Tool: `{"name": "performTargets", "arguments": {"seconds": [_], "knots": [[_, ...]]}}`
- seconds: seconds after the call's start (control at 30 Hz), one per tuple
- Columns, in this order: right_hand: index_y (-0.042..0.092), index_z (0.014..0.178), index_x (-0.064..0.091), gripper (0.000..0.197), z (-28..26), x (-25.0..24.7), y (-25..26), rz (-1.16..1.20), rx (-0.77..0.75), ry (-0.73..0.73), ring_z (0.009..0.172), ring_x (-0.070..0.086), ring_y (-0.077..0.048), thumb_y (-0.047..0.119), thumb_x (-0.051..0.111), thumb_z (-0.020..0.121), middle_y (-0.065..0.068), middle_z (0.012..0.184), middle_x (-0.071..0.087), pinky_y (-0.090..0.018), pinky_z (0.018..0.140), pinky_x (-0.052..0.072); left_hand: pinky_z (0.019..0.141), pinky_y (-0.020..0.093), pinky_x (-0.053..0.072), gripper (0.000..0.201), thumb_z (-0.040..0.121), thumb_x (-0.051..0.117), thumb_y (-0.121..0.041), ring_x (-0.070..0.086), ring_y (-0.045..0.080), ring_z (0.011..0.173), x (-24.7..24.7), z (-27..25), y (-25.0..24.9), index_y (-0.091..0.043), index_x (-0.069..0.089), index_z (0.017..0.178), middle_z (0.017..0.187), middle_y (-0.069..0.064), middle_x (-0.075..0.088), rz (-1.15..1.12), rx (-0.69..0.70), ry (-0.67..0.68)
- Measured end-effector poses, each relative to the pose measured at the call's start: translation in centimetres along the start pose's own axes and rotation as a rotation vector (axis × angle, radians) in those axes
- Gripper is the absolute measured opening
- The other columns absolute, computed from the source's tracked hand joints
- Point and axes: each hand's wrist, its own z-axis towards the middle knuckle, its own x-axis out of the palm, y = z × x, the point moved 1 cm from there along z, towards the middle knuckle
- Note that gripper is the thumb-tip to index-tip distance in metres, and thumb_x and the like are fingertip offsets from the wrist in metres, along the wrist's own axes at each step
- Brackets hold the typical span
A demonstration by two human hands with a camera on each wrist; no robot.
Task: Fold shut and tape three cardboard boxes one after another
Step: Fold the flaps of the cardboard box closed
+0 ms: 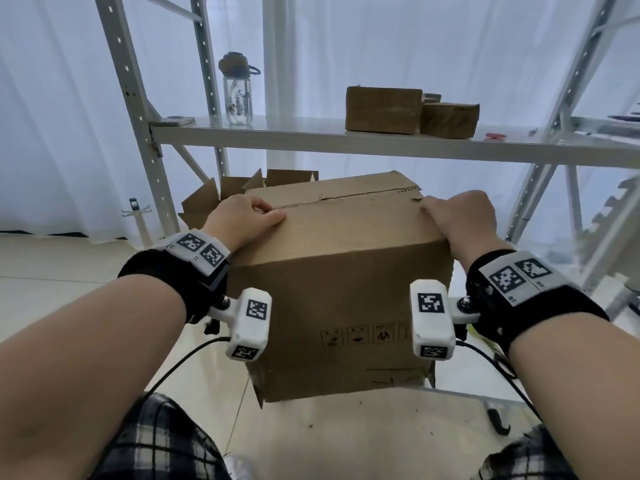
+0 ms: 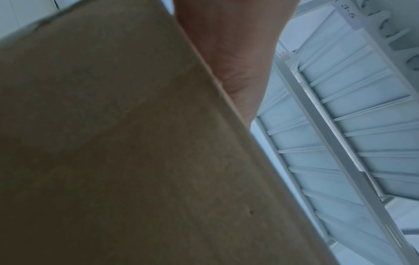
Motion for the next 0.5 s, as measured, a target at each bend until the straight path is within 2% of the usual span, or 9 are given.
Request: {"name": "performTargets", "arguments": {"seconds": [0.07,0.13,0.23,0.3,0.4,0.5], "knots": [[0.003,0.083,0.063,0.042,-0.7,0.4,-0.4,-0.142,-0.033,0.048,0.067,0.055,-0.024,0.045,0.061,0.082,-0.007,0.072,0.059,-0.028,0.053,0.033,0.078,0.027,0.039,0.043,0.088,0.056,-0.054,0.057,0.017,0.096,0.8,-0.6,0.0,-0.02,0.067,0.112,0.109,0.002,0.065,0.032,0.005,0.004],[0.008,0.094,0.064,0.041,-1.4,1.0,-0.4,-0.248,-0.076,0.063,0.082,0.059,-0.028,0.048,0.056,0.085,-0.006,0.087,0.064,-0.029,0.064,0.037,0.078,0.028,0.042,0.046,0.087,0.056,-0.055,0.056,0.015,0.093,2.0,-1.4,0.7,-0.019,0.066,0.114,0.11,0.003,0.066,0.01,-0.019,0.014],[0.012,0.109,0.058,0.038,-2.2,2.3,0.3,-0.332,-0.14,0.09,0.091,0.055,-0.027,0.044,0.05,0.091,-0.006,0.103,0.062,-0.031,0.071,0.036,0.085,0.032,0.046,0.046,0.086,0.057,-0.057,0.059,0.02,0.102,3.6,-2.1,2.6,-0.021,0.067,0.113,0.114,0.005,0.065,-0.048,-0.081,0.02],[0.012,0.112,0.057,0.037,-2.1,3.6,0.5,-0.336,-0.162,0.111,0.094,0.056,-0.027,0.041,0.049,0.091,-0.007,0.107,0.062,-0.031,0.071,0.036,0.088,0.031,0.044,0.046,0.086,0.057,-0.056,0.058,0.021,0.108,4.5,-2.1,3.8,-0.023,0.066,0.115,0.119,0.005,0.063,-0.072,-0.102,0.013],[0.011,0.117,0.057,0.039,-1.5,6.0,-1.1,-0.309,-0.122,0.17,0.102,0.058,-0.029,0.04,0.051,0.091,-0.009,0.114,0.062,-0.032,0.074,0.039,0.097,0.035,0.042,0.047,0.086,0.057,-0.055,0.053,0.021,0.116,6.0,-1.7,4.9,-0.024,0.063,0.122,0.127,0.004,0.058,-0.079,-0.089,0.016],[0.012,0.124,0.054,0.046,-1.1,8.1,-3.8,-0.27,-0.061,0.199,0.11,0.056,-0.029,0.044,0.054,0.091,-0.009,0.123,0.058,-0.033,0.079,0.039,0.098,0.035,0.041,0.047,0.087,0.057,-0.053,0.052,0.021,0.117,7.8,-1.0,5.4,-0.025,0.06,0.125,0.127,0.006,0.055,-0.024,-0.091,0.053]]}}
